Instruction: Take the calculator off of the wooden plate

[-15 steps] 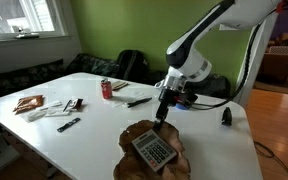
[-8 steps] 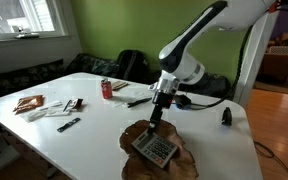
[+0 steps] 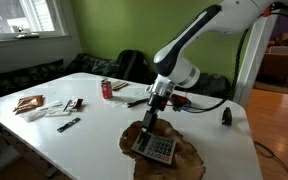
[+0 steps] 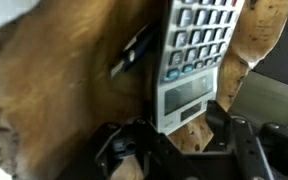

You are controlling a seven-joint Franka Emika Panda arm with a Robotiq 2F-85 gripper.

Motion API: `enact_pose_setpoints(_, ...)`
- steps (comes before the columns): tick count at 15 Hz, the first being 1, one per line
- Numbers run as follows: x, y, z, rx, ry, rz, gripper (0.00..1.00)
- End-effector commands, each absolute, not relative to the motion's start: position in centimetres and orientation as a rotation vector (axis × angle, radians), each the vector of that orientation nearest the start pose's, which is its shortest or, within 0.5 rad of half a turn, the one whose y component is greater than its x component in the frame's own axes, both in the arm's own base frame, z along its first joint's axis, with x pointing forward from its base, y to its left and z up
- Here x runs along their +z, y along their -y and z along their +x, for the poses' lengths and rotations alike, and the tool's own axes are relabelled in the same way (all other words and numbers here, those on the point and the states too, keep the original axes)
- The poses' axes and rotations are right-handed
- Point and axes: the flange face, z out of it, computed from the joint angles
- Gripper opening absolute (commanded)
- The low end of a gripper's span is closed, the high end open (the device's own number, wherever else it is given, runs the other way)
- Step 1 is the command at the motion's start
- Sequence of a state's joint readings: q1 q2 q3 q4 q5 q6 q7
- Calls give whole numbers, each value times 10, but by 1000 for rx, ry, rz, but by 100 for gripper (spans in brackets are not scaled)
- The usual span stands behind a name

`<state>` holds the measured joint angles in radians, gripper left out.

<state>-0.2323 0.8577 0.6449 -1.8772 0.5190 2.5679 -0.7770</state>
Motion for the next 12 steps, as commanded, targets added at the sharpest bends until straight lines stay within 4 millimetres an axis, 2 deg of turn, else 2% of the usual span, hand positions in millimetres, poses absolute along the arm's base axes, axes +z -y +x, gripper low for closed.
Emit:
enact_pose_setpoints(1, 114, -237, 585, -3, 550, -2280, 29)
enact_pose_setpoints(4, 119, -234, 591, 21, 505, -2181, 8)
enact_pose_setpoints(5, 124, -231, 594, 38, 490, -2124, 4)
enact_pose_setpoints(6, 127, -229, 595, 53, 473, -2084, 6)
enact_pose_setpoints(7, 131, -224, 598, 72, 447, -2041, 2)
enact_pose_setpoints(12, 139, -201, 609, 81, 296, -1886, 5)
